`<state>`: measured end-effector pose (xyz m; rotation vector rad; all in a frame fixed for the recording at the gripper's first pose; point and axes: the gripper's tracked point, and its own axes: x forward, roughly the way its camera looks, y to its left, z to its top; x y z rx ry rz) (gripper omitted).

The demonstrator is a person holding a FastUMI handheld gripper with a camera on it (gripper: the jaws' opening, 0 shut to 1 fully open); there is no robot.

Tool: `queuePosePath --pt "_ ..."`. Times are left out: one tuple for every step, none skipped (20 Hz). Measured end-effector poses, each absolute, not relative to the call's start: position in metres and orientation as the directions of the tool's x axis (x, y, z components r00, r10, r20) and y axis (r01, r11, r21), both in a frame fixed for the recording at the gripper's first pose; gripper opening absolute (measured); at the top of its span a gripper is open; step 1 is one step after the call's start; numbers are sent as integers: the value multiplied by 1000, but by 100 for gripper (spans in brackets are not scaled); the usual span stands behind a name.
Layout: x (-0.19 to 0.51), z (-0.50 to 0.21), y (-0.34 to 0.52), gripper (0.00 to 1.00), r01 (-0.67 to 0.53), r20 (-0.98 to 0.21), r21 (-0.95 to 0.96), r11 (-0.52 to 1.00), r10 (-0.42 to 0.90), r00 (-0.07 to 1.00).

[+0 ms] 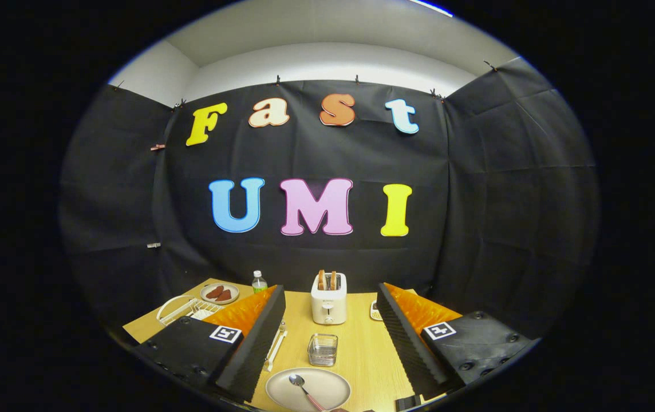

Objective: Take the plate from the dish rack, then take the spoon from the basket and place it into the plate.

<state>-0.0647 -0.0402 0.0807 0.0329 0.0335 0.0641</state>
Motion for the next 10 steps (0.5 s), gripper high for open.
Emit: queuePosePath --pt "-64 82 -39 99 -66 -33 30 997 67 997" --pt "-63 81 -36 99 -71 -41 38 997 73 997" --pt "-62 82 -32 99 -77 -46 55 996 79 996" --pt "-61 83 -30 99 -78 -48 74 994 82 995" --pt "-59 84 -31 99 -76 -45 84 994 80 996" --pt "-59 84 -32 99 -70 -42 83 994 74 996" --pt "-58 82 -33 99 -67 -44 79 995 71 997" --pt "-58 80 -33 99 -63 -50 76 995 67 996" --pt "-58 77 -31 99 -64 -62 80 995 69 996" --pt "-59 74 -28 99 -68 -73 88 994 75 994"
